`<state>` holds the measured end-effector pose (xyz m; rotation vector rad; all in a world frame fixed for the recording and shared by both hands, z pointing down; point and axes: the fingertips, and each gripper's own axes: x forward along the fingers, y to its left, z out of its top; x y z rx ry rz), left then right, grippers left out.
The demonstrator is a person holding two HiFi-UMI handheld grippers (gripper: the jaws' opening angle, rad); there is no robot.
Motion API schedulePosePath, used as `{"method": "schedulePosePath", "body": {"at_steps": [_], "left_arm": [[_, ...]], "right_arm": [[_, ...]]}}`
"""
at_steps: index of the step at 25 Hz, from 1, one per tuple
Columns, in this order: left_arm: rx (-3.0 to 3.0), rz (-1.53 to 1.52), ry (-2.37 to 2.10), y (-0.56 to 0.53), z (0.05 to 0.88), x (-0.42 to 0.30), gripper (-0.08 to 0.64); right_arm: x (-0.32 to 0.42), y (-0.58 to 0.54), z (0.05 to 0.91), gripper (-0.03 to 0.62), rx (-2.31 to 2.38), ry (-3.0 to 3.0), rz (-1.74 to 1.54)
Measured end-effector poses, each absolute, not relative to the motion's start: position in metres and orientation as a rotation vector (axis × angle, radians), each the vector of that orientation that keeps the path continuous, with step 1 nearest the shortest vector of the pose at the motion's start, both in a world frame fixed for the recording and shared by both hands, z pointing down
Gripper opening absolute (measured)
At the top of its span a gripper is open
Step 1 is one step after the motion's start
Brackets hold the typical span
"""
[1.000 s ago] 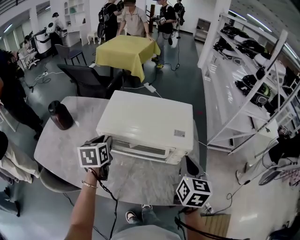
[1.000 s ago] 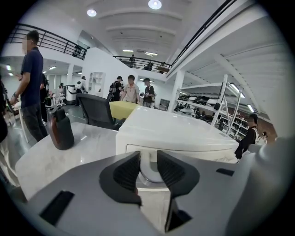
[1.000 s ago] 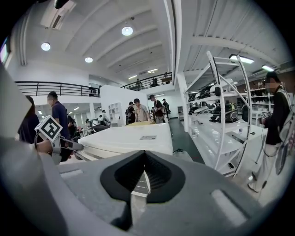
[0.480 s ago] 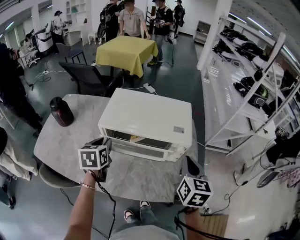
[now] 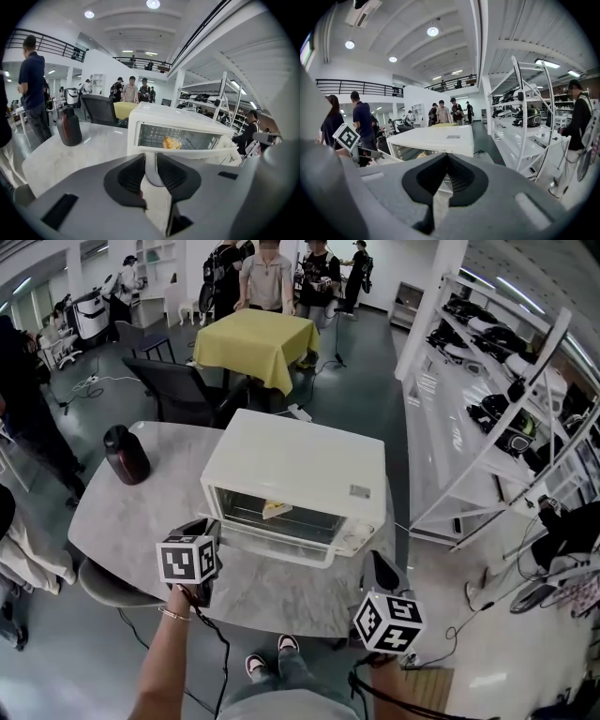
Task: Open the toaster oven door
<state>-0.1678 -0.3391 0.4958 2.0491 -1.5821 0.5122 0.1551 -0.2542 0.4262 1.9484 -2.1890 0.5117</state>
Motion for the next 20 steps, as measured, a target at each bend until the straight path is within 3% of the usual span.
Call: {"method": "schedulePosePath", "body": {"at_steps": [20], "left_arm": [[2.041, 0.507, -1.515, -0.291, 0.524, -0.183, 0.072]], "right_arm": [[0.125, -0.233, 0.434, 0.005, 1.892, -2.191, 0.506]]}}
